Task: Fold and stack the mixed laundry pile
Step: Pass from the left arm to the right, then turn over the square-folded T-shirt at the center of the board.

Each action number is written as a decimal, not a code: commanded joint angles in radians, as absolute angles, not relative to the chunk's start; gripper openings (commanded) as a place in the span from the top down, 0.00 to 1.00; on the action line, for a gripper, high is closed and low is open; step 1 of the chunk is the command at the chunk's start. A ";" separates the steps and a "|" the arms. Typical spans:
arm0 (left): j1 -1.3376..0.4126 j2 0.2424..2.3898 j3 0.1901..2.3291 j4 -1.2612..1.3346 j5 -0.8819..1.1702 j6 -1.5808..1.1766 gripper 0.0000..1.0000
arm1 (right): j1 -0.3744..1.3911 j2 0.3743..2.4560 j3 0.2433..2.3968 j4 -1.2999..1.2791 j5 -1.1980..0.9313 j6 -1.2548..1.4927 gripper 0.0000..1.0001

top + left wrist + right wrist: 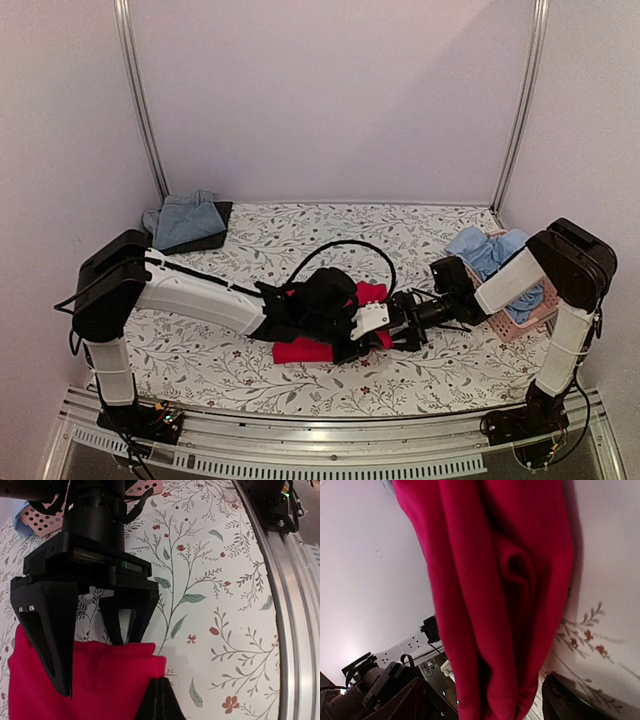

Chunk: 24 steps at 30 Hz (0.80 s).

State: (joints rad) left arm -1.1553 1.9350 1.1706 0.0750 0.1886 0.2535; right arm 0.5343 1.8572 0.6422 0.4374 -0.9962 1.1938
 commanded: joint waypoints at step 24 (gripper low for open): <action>-1.071 1.640 1.025 0.083 0.065 -0.036 0.11 | 0.546 1.903 1.111 -0.349 -0.700 0.822 1.00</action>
State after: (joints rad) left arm -1.1297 1.7576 1.0779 0.0891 0.1116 0.0937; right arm 0.5541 2.0098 1.0458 -0.0097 -0.7822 1.0222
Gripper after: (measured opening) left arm 0.815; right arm 0.045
